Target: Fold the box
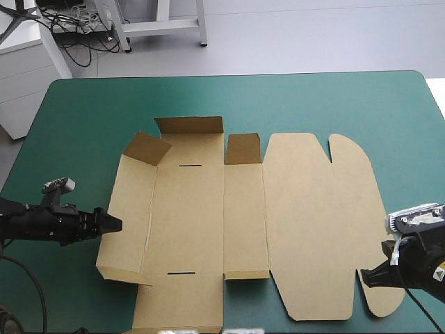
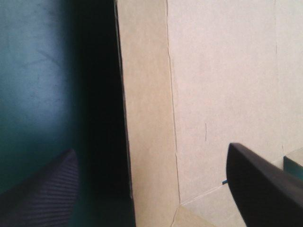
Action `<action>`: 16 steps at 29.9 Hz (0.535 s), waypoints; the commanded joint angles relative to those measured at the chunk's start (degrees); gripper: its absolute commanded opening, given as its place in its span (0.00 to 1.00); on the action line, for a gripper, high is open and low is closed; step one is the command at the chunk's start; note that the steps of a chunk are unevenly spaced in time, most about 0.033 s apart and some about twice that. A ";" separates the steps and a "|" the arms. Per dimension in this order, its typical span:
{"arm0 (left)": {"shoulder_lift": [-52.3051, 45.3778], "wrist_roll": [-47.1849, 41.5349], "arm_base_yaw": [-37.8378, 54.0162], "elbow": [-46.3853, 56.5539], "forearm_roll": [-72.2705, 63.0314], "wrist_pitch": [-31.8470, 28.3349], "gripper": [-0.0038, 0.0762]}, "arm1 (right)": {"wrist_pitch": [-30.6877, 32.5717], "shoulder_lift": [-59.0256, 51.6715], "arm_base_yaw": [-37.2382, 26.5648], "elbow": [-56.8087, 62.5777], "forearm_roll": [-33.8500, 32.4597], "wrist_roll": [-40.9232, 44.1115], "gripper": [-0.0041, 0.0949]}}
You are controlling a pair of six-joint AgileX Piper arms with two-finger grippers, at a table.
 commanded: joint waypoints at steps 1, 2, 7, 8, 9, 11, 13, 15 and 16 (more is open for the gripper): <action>-0.65 0.83 -1.70 0.25 -3.84 4.07 0.80 | -2.92 0.37 -0.60 -1.28 -0.21 -0.51 0.02; -0.51 0.83 -2.50 0.39 -3.73 3.92 0.80 | -2.92 0.37 -0.60 -1.28 -0.21 -0.51 0.02; 0.71 0.56 -6.90 0.48 -3.45 2.49 0.80 | -2.92 0.37 -0.60 -1.28 -0.21 -0.40 0.02; 1.17 -0.22 -7.63 0.51 -3.45 1.70 0.80 | -2.92 0.37 -0.60 -1.28 -0.21 -0.40 0.02; 1.58 -0.85 -8.48 0.73 -3.45 0.53 0.80 | -2.92 0.37 -0.60 -1.28 -0.21 -0.40 0.02; 2.29 -0.83 -9.97 1.10 -3.96 -1.02 0.80 | -2.92 0.37 -0.60 -1.28 -0.21 -0.40 0.02; 3.16 -0.83 -11.09 1.38 -4.05 -1.88 0.80 | -2.92 0.37 -0.60 -1.28 -0.21 -0.40 0.02; 3.79 -0.83 -11.38 1.38 -4.05 -2.02 0.80 | -2.92 0.37 -0.60 -1.28 -0.21 -0.49 0.02; 4.07 -0.83 -11.38 1.38 -4.16 -2.41 0.79 | -2.92 0.37 -0.60 -1.28 -0.21 -0.40 0.02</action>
